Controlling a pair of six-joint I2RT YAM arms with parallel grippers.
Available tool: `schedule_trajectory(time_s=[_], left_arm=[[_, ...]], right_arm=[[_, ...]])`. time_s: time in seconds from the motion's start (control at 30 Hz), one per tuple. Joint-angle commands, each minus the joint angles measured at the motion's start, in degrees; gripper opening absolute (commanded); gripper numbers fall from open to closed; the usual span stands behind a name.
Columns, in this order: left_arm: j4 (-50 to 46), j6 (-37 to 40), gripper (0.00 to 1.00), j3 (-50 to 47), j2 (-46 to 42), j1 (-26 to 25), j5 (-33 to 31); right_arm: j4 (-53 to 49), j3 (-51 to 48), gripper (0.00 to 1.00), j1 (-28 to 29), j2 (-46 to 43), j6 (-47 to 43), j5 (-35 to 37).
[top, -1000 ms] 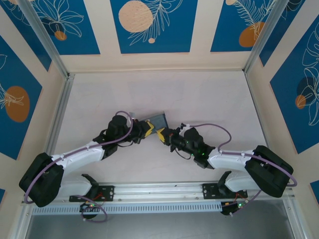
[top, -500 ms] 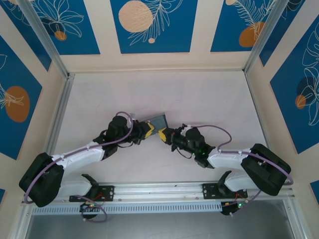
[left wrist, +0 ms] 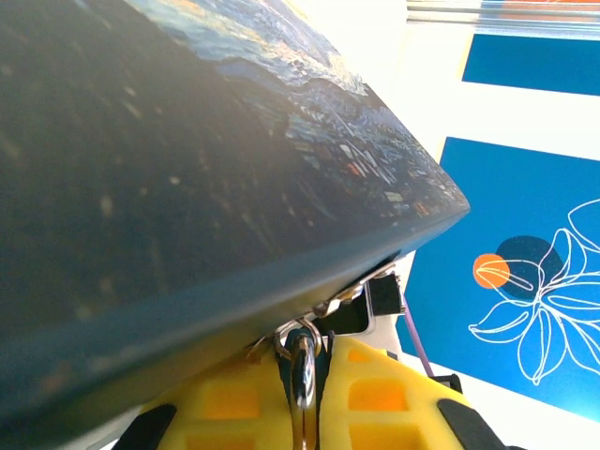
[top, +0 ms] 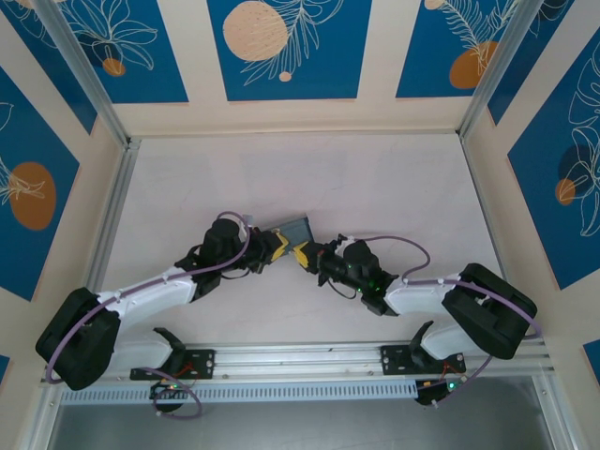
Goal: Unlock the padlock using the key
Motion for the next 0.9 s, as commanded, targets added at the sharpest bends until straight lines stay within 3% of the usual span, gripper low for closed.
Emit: schedule_trajectory(time_s=[0.0, 0.27, 0.47, 0.77, 0.87], left_arm=[[5.27, 1.43, 0.00, 0.67, -1.97, -0.75, 2.86], [6.43, 1.26, 0.00, 1.60, -0.27, -1.44, 3.12], [5.85, 1.47, 0.00, 1.52, -0.82, -1.91, 2.51], [3.51, 5.09, 0.00, -0.34, 0.53, -1.92, 0.44], [2.18, 7.07, 0.00, -1.70, 0.71, -1.91, -2.21]], right_arm=[[-0.13, 1.46, 0.00, 0.25, 0.78, -0.64, -0.48], [3.20, 8.26, 0.00, -0.24, 6.92, -6.17, -6.08], [8.91, 5.68, 0.00, -2.31, 11.31, -5.26, -6.14], [3.47, 8.98, 0.00, -5.86, 11.90, -9.68, -11.99], [2.63, 7.89, 0.11, -7.55, 11.48, -11.44, -13.50]])
